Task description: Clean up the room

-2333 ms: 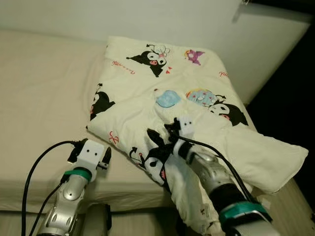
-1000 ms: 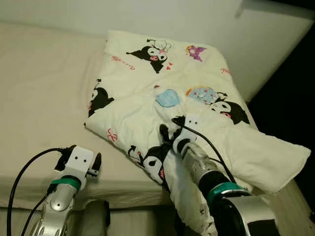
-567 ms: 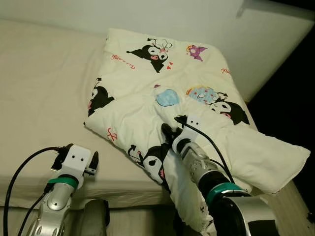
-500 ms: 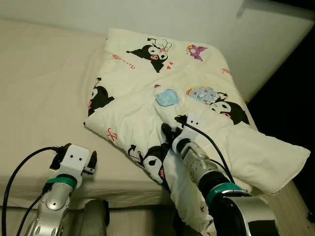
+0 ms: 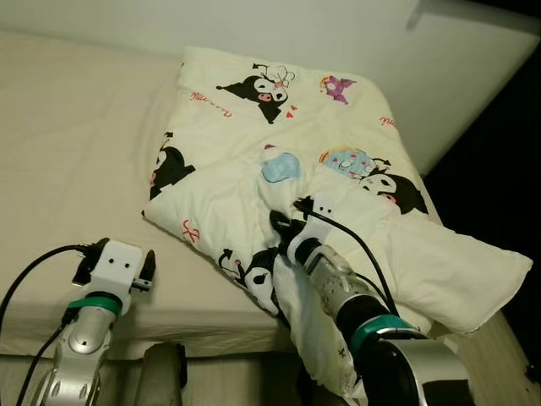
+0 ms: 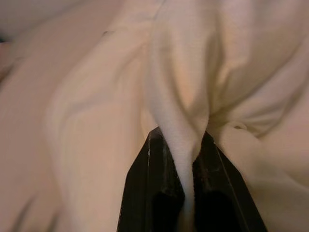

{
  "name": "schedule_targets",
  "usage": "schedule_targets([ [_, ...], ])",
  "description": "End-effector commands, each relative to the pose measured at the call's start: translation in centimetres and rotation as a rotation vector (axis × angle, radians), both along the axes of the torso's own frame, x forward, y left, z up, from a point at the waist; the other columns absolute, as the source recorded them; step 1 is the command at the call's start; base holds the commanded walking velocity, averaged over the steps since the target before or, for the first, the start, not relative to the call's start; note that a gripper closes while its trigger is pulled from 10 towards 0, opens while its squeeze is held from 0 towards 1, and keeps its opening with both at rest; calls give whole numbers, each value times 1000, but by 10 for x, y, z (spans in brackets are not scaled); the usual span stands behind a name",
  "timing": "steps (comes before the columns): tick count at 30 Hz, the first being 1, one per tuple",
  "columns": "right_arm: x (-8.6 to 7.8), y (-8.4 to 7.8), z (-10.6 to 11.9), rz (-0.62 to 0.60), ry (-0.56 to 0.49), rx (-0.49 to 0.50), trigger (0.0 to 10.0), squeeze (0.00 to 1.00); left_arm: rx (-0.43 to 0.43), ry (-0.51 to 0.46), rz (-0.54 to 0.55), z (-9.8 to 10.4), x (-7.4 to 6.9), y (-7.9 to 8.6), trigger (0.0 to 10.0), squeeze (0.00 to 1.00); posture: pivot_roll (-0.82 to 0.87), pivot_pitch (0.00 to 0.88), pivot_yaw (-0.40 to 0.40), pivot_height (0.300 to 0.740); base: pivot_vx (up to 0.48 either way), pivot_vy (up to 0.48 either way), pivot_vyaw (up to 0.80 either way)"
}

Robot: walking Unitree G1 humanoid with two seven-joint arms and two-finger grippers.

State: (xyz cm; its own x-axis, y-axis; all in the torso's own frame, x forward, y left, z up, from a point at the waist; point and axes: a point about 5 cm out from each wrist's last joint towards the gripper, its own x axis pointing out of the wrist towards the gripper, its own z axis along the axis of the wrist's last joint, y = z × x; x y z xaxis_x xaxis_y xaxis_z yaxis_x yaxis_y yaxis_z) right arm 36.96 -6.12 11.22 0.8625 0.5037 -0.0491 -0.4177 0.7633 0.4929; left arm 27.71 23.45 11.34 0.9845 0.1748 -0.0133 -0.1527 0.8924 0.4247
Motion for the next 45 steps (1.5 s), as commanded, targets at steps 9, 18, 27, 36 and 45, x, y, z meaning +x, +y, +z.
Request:
schedule_targets([
  [9,-50,48,-2,736,-158,115,0,0,1,-91,26,23,13,6,10000,0,277,84,-150,575,0,0,0],
  [18,-108,51,2,1241,-171,189,0,0,0,-107,-22,27,23,-8,10000,0,265,77,-135,575,0,0,0],
  [27,-115,56,7,1279,-191,172,10000,1000,8,-110,-25,28,23,-6,10000,0,271,79,-135,575,0,0,0],
  [36,-125,38,16,1386,-214,46,10000,0,18,-115,-21,30,24,-3,10000,0,267,83,-129,575,0,0,0],
  [45,-124,-36,29,1360,-176,-47,10000,0,14,-118,-29,29,24,-6,10000,0,261,85,-130,575,0,0,0],
])
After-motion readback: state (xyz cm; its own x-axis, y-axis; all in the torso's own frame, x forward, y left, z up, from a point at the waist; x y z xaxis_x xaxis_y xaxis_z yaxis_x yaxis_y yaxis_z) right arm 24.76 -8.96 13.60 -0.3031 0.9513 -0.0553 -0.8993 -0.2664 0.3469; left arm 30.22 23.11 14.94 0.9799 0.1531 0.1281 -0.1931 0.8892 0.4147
